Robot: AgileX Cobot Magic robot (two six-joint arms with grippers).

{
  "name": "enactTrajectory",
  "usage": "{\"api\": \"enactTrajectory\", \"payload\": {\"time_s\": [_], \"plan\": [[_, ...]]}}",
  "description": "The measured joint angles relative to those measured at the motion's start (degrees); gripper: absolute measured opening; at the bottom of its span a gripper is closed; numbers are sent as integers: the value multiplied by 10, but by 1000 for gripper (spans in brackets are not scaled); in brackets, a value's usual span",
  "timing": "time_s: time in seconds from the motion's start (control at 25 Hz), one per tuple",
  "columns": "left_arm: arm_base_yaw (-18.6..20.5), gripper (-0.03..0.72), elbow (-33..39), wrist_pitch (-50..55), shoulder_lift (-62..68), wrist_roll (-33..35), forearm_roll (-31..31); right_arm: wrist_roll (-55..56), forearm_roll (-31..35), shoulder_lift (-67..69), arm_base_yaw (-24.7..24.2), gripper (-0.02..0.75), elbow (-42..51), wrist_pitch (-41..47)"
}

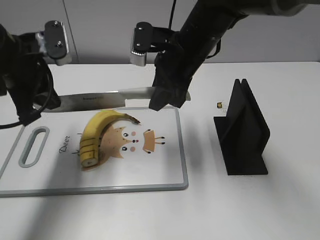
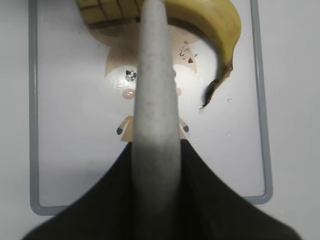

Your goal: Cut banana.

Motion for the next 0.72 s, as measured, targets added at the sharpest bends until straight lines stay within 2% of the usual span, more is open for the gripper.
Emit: {"api": "enactTrajectory", "payload": {"time_s": [0.2, 0.72], "plan": [[-3, 18, 60, -58, 0, -7, -3, -6, -2, 14, 2, 166, 17, -12], [-3, 18, 68, -88, 53, -10, -4, -9, -2, 53, 3, 169, 17, -34]]}}
